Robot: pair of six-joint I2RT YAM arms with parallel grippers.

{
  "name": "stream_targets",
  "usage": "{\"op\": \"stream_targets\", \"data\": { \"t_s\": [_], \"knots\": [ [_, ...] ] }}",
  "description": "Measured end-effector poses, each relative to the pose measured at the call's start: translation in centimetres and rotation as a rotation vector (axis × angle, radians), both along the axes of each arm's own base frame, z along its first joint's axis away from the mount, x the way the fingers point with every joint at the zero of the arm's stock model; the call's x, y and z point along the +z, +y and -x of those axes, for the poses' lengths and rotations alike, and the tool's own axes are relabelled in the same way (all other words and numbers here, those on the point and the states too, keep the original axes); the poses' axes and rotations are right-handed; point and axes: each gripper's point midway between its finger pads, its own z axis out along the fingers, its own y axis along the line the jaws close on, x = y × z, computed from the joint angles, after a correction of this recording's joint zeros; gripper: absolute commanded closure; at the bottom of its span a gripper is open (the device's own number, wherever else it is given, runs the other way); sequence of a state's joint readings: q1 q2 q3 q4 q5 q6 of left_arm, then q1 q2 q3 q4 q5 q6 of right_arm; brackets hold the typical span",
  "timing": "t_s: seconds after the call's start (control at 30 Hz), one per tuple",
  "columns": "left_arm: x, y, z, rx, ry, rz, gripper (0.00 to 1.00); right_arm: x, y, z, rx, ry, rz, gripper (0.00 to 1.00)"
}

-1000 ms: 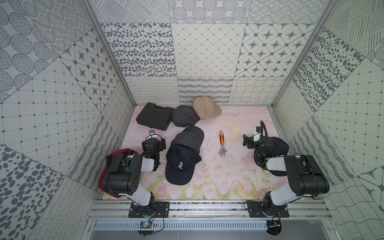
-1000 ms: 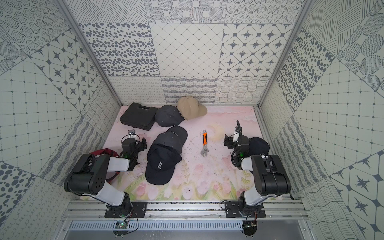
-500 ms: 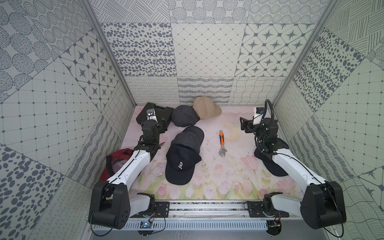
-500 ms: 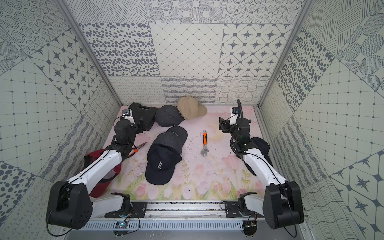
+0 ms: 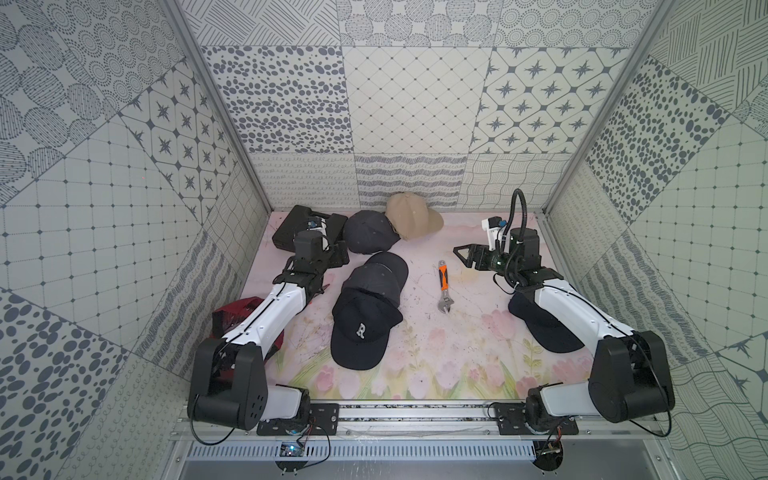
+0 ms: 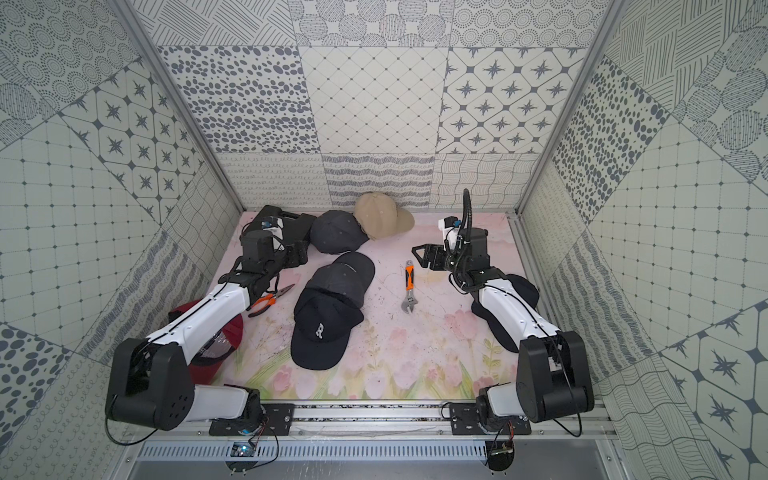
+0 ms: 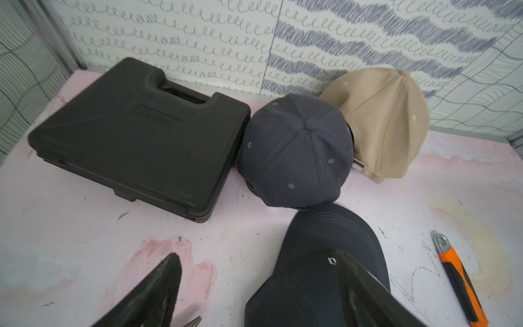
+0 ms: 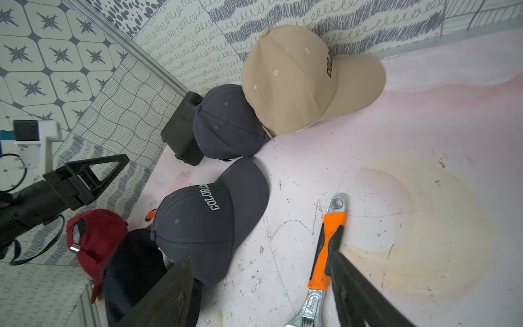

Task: Open the adjustable buckle of the baseball cap
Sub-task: Pick up the baseball cap from the center of the board.

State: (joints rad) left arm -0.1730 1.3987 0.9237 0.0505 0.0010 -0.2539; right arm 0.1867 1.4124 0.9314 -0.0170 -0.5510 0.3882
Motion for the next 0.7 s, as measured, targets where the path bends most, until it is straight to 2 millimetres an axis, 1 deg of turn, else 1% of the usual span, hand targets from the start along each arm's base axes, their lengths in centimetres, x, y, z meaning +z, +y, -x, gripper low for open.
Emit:
{"op": "stream_targets", "data": {
  "t_s": [0.13,0.23,0.4,0.53,0.7],
  "knots": [
    [-1.7,-0.5,-1.0,-0.013,0.065,0.065,0.13,-0.4,0.5,-0.1,0.012,0.029,-0.037,0.23],
    [-3.1,-0.3,-1.9,0.003,0.115,0.135,0.13,-0.4,0.9,-0.3,0.022,0.031,-0.061,0.23],
    [-6.1,-0.2,-3.3,0.020,0.204,0.282,0.12,-1.1,1.6,-0.5,0.039,0.052,-0.084,0.18],
    [-7.9,-1.0,-4.2,0.014,0.248,0.379,0.08,-1.1,1.7,-0.6,0.037,0.052,-0.093,0.13],
    [-9.5,-2.4,-5.5,-0.012,0.278,0.485,0.09,-1.0,1.8,-0.6,0.034,0.055,-0.102,0.12]
  ]
}}
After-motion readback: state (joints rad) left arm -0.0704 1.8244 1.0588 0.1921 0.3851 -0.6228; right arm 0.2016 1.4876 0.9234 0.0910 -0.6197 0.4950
